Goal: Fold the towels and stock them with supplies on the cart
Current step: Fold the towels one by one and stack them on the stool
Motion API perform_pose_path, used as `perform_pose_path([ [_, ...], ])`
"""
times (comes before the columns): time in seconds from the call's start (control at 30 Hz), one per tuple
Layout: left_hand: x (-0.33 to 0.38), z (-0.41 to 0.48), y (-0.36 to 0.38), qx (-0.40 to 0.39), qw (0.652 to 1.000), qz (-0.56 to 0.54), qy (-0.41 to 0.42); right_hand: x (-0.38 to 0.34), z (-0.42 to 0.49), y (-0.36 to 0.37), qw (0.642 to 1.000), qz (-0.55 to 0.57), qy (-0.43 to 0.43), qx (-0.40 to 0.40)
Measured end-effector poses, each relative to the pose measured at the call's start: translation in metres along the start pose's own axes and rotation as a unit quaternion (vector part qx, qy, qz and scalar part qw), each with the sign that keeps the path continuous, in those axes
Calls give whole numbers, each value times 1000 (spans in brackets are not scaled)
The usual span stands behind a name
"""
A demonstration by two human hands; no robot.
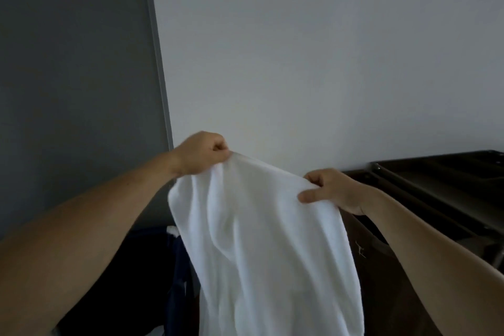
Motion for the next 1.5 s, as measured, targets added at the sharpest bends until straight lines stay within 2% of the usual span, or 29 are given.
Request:
perform_pose_path([
  [0.07, -37, 0, -32, 68, 991, 87, -71, 30, -9, -18, 998, 28, 30, 37],
  [0.13, -60, -7, -35, 51, 983, 124, -123, 42, -15, -31, 997, 43, 36, 49],
  [0.2, -45, -12, -5, -34, 991, 81, -101, 23, -10, -33, 999, 25, 8, 45],
  [0.3, 24, -22, 55, -185, 979, -82, -36, -44, 2, -12, 993, -91, -74, 26],
  [0.37, 53, -27, 85, -252, 959, -129, -28, -81, 3, 6, 987, -109, -121, -4],
  [0.43, 66, -28, 103, -275, 953, -125, -21, -97, 0, 12, 984, -105, -142, -24],
  [0.53, 60, -13, 86, -182, 978, -99, -5, -77, 0, -1, 989, -95, -117, 3],
  [0.6, 45, 0, 45, -63, 992, -113, -5, -33, -1, -14, 996, -62, -58, 32],
  [0.7, 3, 6, -28, 114, 979, -156, -67, 21, -10, -28, 998, 17, 6, 67],
  [0.77, -6, 3, -44, 151, 983, -53, -86, 26, -14, -44, 991, 66, 4, 116],
  [0.83, 2, 0, -21, 65, 995, -12, -74, -1, -14, -57, 984, 84, -33, 151],
  [0.87, 16, -3, 1, -12, 997, -40, -59, -24, -13, -58, 984, 71, -63, 148],
  [0.93, 53, -12, 44, -149, 978, -143, -12, -76, -11, -46, 986, 10, -125, 108],
  [1.0, 82, -20, 72, -225, 954, -195, 22, -111, -9, -29, 983, -55, -156, 78],
  [1.07, 88, -23, 89, -251, 947, -199, 9, -115, -9, -20, 984, -68, -150, 67],
  [1.1, 86, -22, 85, -232, 955, -187, 5, -105, -10, -19, 987, -58, -131, 67],
  [1.17, 75, -9, 56, -126, 978, -165, 14, -64, -9, -18, 995, -36, -71, 63],
  [1.2, 70, -4, 35, -65, 978, -195, 16, -39, -10, -15, 998, -29, -34, 54],
  [1.27, 59, 4, -8, 29, 953, -303, -2, 3, -13, -9, 997, -19, 27, 65],
  [1.33, 53, 12, -41, 83, 936, -343, -1, 28, -13, -23, 985, 4, 61, 163],
  [1.37, 54, 15, -48, 95, 938, -334, 6, 32, -14, -33, 974, 1, 67, 214],
  [1.43, 49, 21, -51, 122, 945, -305, -7, 24, -10, -46, 964, -25, 58, 258],
  [1.5, 33, 20, -56, 174, 963, -202, -51, 12, -7, -58, 957, 51, 43, 283],
])
Point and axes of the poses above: each hand's wrist, its own z-axis towards the middle knuckle, its own y-axis out of the palm, x = y × z, the point moved 10 cm from there along z, towards the middle knuckle, and after that the axes turned 3 degrees about -z, right-handed, at the moved point
